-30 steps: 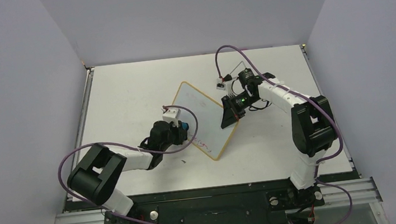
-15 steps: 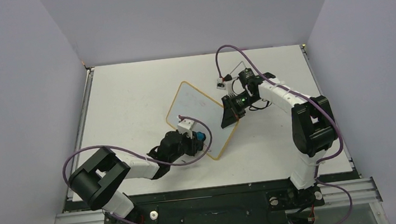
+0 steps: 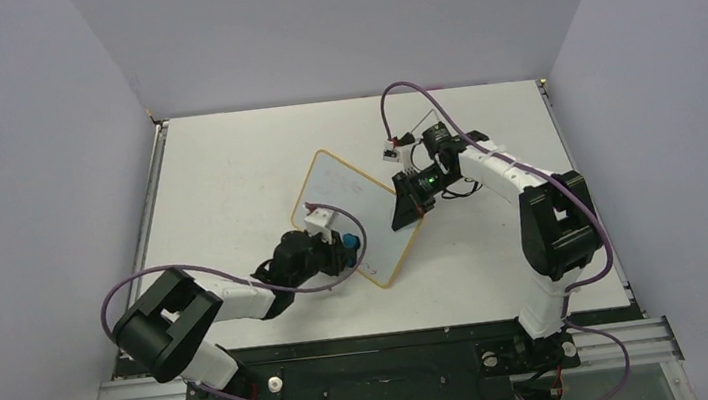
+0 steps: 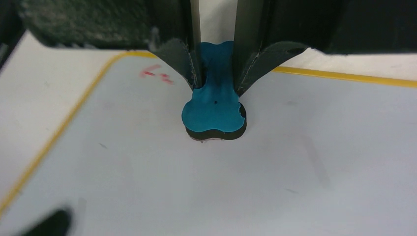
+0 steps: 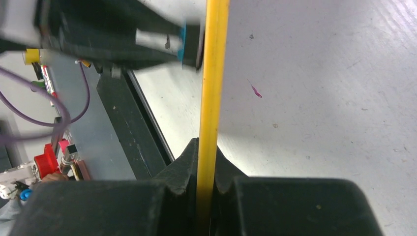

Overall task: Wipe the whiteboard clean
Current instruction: Erase the whiteboard at the center of the board.

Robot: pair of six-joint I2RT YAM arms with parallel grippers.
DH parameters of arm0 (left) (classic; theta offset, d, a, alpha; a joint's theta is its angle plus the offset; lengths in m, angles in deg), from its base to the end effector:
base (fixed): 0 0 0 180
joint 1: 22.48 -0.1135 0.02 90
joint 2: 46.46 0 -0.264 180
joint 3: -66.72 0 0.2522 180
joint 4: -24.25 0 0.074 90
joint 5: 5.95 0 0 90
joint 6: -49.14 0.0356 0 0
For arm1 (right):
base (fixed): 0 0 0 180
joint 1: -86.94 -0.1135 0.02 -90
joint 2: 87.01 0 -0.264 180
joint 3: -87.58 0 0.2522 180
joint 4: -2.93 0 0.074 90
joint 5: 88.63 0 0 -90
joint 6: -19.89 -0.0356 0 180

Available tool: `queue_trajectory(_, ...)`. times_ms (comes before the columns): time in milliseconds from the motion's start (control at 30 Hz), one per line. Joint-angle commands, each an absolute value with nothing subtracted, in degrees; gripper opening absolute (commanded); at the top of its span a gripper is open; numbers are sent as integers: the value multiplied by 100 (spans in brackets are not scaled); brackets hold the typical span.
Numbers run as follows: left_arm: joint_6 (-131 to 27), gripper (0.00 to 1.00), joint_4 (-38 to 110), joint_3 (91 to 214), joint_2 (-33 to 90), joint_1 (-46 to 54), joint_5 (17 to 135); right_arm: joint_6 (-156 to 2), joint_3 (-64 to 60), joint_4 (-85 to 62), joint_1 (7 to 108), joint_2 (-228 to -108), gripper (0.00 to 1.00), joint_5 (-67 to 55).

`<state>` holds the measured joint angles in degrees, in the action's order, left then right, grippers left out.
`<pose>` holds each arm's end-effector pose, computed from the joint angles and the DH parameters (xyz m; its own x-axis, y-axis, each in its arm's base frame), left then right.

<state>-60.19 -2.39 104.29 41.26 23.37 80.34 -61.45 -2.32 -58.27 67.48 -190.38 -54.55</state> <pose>0.1875 -0.1964 0.1400 -0.5129 0.0541 -0.8568 0.6227 0.7105 -0.3279 0.3213 0.1448 0.2210 -0.8398 -0.3862 -0.3816 -0.5256 0.4018 0.7499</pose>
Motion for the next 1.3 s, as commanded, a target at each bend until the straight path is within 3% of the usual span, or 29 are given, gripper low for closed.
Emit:
queue_trajectory(0, -5877, 0, -269, 10286, 3563, 1376, 8270, -5858, -256, -5596, 6587, -18826, 0, -5696)
queue_trajectory(167, -5474, 0, 25, 10467, 3566, 737, 8352, -5856, -256, -5600, 6582, -18824, 0, -5695)
queue_trajectory(467, -5611, 0, -851, 10314, 4319, 788, 7964, -5859, -257, -5597, 6590, -18846, 0, -5718)
queue_trajectory(867, -5770, 0, -1020, 10662, 4635, 2375, 7832, -5859, -264, -5598, 6566, -18878, 0, -5726)
queue_trajectory(1267, -6201, 0, -1153, 10785, 5222, 3882, 8487, -5858, -257, -5598, 6583, -18807, 0, -5747)
